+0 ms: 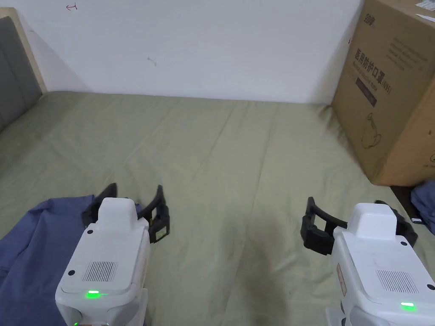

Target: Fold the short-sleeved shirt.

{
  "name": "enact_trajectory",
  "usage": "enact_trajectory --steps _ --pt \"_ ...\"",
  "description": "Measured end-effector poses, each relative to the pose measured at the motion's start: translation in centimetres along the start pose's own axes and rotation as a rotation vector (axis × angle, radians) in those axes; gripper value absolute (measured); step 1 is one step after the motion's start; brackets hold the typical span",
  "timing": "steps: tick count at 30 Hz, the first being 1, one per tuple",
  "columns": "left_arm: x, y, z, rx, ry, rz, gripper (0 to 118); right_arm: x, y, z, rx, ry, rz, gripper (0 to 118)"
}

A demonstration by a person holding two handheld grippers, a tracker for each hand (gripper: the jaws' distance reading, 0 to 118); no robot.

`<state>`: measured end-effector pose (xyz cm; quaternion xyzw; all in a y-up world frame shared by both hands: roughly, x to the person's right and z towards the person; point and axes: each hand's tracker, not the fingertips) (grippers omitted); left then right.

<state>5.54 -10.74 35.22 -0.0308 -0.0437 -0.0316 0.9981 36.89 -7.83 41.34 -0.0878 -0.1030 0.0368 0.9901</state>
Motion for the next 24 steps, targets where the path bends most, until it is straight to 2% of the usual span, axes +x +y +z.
enact_trajectory --steps 1,2,3,4,9,14,24 --pt "0.1 0.1 -0.2 -0.011 0.008 0.000 19 0.0 0.1 0.0 0.000 0.012 0.001 42" --pt "0.1 0.1 -0.4 -0.022 0.007 0.001 14 -0.1 0.1 -0.1 -0.004 0.018 0.004 32" --pt "0.0 0.1 -0.6 -0.034 -0.004 0.009 14 -0.2 0.1 -0.3 -0.008 0.014 0.009 32" --pt "-0.1 0.1 -0.7 -0.036 -0.006 0.029 3 -0.3 0.0 -0.5 -0.013 0.005 0.021 2" --pt "-0.4 0.0 -0.7 -0.057 -0.002 0.027 0 -0.4 -0.2 -0.6 -0.018 0.017 0.001 0" --pt "-3.0 -0.3 -0.1 -0.077 0.039 0.065 0 -1.9 0.3 -1.6 -0.027 0.078 0.000 0" --pt "-12.5 -0.5 4.4 -0.087 0.260 0.049 0 -11.6 1.8 -3.1 0.009 0.330 0.028 0"
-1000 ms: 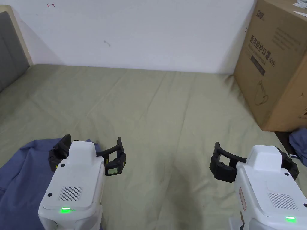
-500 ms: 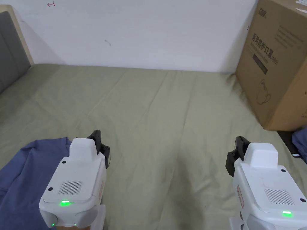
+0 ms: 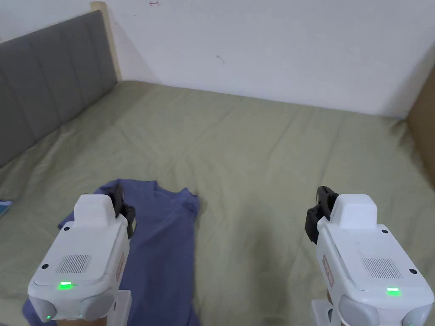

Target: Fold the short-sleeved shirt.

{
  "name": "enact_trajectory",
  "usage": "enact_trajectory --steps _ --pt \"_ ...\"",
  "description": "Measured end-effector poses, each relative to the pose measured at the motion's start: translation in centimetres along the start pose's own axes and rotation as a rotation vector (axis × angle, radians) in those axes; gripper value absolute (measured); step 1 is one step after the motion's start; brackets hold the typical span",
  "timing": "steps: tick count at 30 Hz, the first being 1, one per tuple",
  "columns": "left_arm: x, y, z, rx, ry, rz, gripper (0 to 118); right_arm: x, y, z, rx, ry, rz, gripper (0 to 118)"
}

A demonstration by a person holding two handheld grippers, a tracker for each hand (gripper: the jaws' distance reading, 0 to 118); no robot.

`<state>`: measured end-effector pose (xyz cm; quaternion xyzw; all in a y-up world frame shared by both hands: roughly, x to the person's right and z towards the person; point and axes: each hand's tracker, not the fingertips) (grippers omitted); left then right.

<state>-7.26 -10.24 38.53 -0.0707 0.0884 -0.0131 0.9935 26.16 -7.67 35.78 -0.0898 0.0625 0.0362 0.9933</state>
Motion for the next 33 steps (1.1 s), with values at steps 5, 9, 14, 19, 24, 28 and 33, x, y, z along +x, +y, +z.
enact_trajectory --steps 5,9,14,19,24,28,33 --pt "-4.8 -0.4 1.3 -0.019 0.096 -0.006 0 -5.2 0.8 -1.0 0.005 0.113 0.007 0" --pt "-7.7 -0.6 2.4 -0.036 0.143 -0.003 0 -8.4 0.7 -1.8 0.002 0.175 0.002 0" --pt "-9.6 -0.9 2.4 -0.094 0.152 -0.001 0 -10.6 0.6 -2.1 -0.001 0.225 -0.016 0" --pt "-10.6 -1.7 -0.1 -0.246 0.070 0.039 0 -10.9 0.3 -2.3 -0.004 0.245 0.002 0" --pt "-10.0 -3.0 -4.4 -0.404 -0.020 0.099 0 -9.9 -0.1 -2.8 -0.018 0.228 0.011 0" --pt "-8.6 -4.8 -8.8 -0.556 -0.081 0.121 42 -8.3 -0.6 -3.3 -0.036 0.197 0.023 0" --pt "-5.7 -7.8 -14.1 -0.746 -0.104 0.087 111 -6.0 -1.3 -4.2 -0.061 0.150 0.034 0"
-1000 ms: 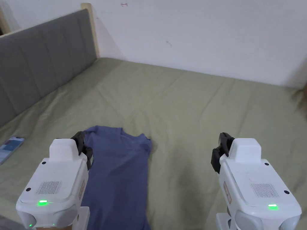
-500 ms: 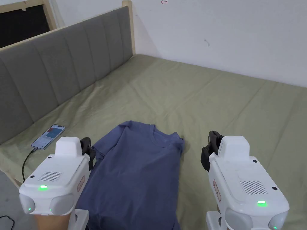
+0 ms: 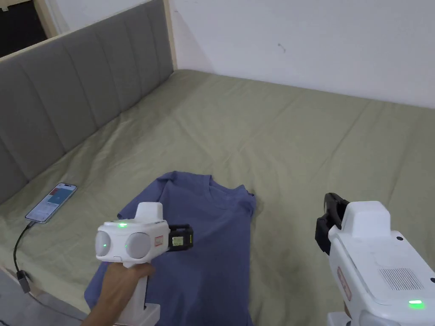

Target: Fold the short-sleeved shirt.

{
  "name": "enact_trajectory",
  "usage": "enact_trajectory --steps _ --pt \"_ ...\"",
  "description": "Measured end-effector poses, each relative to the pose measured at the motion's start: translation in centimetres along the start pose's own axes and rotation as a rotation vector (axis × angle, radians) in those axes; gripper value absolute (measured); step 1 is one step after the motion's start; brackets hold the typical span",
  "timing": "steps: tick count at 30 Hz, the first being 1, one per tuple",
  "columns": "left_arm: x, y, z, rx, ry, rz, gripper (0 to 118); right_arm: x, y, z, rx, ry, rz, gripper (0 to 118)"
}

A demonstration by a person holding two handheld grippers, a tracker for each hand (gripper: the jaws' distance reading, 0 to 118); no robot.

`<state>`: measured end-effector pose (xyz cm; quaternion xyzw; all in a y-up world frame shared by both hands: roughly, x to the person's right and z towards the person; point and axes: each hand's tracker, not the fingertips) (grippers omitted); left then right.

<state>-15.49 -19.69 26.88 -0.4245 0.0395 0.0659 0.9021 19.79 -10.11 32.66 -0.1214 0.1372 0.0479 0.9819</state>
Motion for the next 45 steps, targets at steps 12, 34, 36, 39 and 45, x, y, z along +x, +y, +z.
enact_trajectory --steps 12,34,36,39,45 --pt "3.4 -0.7 -8.5 -0.226 0.054 -0.062 76 5.2 -2.5 -0.8 -0.084 -0.099 -0.016 0" --pt "6.4 4.8 8.5 0.174 -0.287 0.028 1 10.4 -1.4 4.8 -0.010 -0.179 -0.091 0" --pt "8.3 6.7 10.5 0.221 -0.330 -0.015 1 10.9 -1.3 5.6 -0.001 -0.194 -0.094 0" --pt "11.9 9.5 13.3 0.287 -0.388 -0.111 1 11.9 -1.1 6.8 0.015 -0.216 -0.096 0" --pt "19.8 13.4 16.9 0.368 -0.520 -0.277 1 14.1 -0.6 9.5 0.046 -0.279 -0.096 0"
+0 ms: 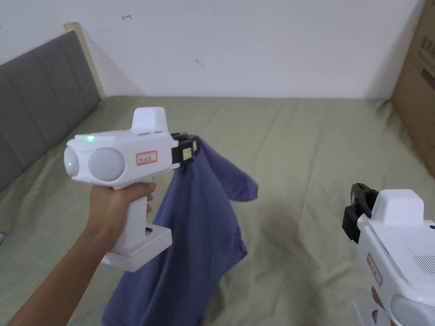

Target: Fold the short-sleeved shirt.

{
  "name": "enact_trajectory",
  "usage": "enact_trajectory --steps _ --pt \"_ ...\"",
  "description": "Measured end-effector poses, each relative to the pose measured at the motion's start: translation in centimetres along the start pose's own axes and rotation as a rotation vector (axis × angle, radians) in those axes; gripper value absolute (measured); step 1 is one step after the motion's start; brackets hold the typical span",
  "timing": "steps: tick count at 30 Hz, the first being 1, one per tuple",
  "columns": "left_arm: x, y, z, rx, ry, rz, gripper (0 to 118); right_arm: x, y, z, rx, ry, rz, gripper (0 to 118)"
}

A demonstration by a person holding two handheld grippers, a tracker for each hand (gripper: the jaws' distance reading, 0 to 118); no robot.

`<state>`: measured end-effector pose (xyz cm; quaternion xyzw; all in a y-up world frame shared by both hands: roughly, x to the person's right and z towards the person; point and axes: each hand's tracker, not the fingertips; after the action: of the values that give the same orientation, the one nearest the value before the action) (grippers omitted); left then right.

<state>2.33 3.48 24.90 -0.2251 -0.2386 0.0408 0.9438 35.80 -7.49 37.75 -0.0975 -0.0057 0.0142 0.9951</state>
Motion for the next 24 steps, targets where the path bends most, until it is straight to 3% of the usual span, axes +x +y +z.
enact_trajectory --steps 10,17,24 --pt "10.9 -1.0 -7.3 -0.081 -0.238 -0.170 1 5.1 0.4 3.1 0.020 -0.144 0.003 0" --pt "14.8 -9.5 -12.4 -0.275 -0.340 -0.175 1 7.1 -0.7 3.9 -0.009 -0.200 0.001 0" --pt "14.7 -20.1 -16.8 -0.530 -0.272 -0.225 1 7.2 -2.3 3.8 -0.052 -0.204 0.002 0"
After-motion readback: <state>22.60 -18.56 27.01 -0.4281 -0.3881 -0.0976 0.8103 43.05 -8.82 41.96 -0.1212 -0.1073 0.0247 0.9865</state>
